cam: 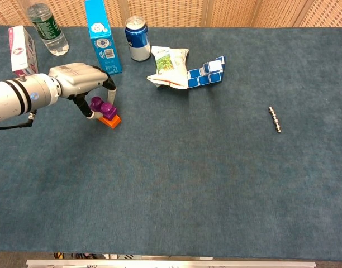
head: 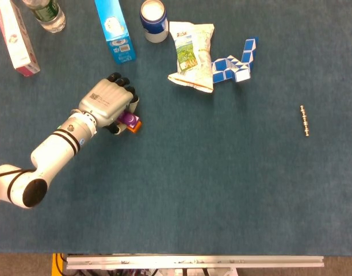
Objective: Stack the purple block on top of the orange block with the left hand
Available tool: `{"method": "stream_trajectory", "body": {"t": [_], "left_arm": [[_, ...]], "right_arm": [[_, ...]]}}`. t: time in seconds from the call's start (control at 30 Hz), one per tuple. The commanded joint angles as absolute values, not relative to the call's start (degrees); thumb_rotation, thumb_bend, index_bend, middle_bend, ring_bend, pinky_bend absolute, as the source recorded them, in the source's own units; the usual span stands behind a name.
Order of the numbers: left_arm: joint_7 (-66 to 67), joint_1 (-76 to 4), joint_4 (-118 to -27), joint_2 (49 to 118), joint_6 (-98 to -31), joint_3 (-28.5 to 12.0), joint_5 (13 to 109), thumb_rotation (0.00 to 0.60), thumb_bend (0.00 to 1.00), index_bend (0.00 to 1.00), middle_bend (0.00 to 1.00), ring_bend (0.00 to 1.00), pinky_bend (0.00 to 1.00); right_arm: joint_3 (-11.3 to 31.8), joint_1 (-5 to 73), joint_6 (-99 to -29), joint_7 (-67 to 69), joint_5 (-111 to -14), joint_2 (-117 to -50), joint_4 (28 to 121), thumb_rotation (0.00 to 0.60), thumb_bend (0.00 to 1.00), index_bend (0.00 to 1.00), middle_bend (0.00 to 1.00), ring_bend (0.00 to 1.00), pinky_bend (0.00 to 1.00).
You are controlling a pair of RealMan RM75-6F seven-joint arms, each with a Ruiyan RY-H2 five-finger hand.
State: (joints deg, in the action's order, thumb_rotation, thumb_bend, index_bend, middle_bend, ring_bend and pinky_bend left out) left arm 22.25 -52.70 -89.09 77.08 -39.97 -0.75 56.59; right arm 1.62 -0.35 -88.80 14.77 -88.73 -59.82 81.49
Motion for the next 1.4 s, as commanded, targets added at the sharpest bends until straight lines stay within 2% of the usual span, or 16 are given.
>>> {"method": "stream_trajectory", "body": {"t": [0.03,0.9,1.2,1.4], "left_arm": [[22.0,-52.7,-88.9,77.2,-39.8,-0.6,56.7,0.6,0.29,0.48,0.28,0.13,0.09],[15.2,-52.3,-88.6,75.8,-37.4,-1.2,59.1,0.6,0.29,0.47,0.28,0.13,0.09],[14.8,-52.2,-88.8,75.7,-37.7,-1.0,60.1,0.6,0.29,0.25,0.28,0.12,0.09],[14.5,-52.1,-89.2,75.5,-38.0,-1.1,60.4,0.6,0.29,0.19,0.26,0.12,0.09]], "right_arm": [[1.6,-0.4,-88.8,14.8,-88.7,-59.9,81.3,0.6,0.26,0.49,0.55,0.47,0.51],[1.6,-0.6,-89.1,14.9,-88.8,-60.1,81.2,0.6,0.26,0.49,0.55,0.47,0.51],[1.7,-0.7,-89.1,15.0,-88.7,-60.2,81.0,0.6,0.26,0.49,0.55,0.47,0.51],[1.7,-0.8,-89.2,15.1,-88.7,-60.1,80.9,0.6,0.26,0.49,0.55,0.47,0.51]]}}
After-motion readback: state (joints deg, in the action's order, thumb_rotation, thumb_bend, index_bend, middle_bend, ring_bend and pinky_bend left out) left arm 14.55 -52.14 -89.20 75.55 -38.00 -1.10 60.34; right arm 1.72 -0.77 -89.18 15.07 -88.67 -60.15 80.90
